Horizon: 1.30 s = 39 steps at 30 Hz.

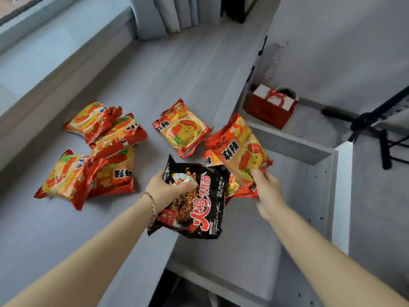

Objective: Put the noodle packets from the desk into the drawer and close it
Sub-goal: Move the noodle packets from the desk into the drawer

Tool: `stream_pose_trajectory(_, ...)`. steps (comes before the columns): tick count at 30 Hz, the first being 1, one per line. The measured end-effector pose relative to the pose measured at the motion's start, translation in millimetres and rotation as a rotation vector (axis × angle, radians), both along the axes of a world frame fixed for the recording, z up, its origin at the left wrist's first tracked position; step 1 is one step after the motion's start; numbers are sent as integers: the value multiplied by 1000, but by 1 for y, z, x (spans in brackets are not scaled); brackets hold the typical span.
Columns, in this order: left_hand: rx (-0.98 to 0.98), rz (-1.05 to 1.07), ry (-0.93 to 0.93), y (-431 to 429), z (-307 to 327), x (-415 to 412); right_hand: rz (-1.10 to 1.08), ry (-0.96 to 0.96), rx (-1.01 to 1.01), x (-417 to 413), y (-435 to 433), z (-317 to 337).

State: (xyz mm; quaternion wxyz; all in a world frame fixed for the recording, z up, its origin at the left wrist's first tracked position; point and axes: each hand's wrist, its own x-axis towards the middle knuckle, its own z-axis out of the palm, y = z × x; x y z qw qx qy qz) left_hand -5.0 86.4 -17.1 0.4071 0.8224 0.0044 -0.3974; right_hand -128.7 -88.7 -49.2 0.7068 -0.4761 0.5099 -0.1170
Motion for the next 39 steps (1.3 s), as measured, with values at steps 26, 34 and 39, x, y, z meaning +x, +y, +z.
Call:
stream_pose_trajectory(26, 339, -122, 67, -146, -135, -79, -358, 412, 196, -107, -85, -130)
stream_pose_trajectory(34, 235, -410, -196, -129, -80, -50, -17, 672, -228, -57, -68, -71)
stream_pose_trajectory(39, 137, -398, -644, -77, -22, 4, 429, 353, -589, 34, -27, -9)
